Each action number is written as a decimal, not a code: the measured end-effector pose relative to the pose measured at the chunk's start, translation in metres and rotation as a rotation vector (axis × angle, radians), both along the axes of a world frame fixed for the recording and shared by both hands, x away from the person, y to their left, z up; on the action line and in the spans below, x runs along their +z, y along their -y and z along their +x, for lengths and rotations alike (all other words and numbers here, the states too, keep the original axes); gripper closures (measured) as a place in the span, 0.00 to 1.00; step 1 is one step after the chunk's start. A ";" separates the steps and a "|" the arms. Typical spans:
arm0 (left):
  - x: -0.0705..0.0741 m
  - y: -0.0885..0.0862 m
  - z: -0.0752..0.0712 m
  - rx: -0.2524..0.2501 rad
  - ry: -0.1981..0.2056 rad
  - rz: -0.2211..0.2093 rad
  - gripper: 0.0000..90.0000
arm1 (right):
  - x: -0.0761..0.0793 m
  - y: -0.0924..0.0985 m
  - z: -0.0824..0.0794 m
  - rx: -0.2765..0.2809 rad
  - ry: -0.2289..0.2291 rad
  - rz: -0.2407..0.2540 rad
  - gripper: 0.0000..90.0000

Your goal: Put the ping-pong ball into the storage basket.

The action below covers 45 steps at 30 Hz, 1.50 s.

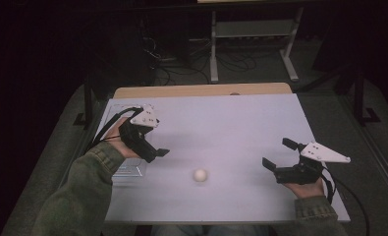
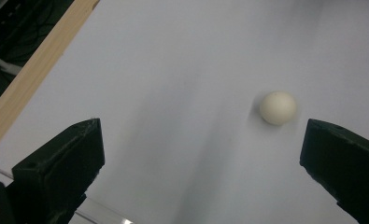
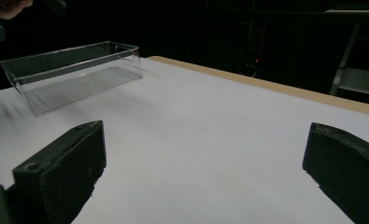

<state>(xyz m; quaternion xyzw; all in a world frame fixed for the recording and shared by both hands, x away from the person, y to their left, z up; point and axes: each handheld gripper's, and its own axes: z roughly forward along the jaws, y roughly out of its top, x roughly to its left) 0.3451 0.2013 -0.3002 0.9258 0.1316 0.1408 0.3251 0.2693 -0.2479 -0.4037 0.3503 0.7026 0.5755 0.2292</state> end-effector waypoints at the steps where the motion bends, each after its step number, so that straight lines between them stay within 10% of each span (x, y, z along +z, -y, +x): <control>1: 0.000 0.000 0.000 0.000 0.000 0.000 0.00 | 0.000 0.000 0.000 0.000 0.000 -0.001 0.00; 45: -0.025 0.051 0.010 -0.098 -0.062 0.171 0.00 | 0.000 0.000 0.000 0.004 -0.001 -0.004 0.00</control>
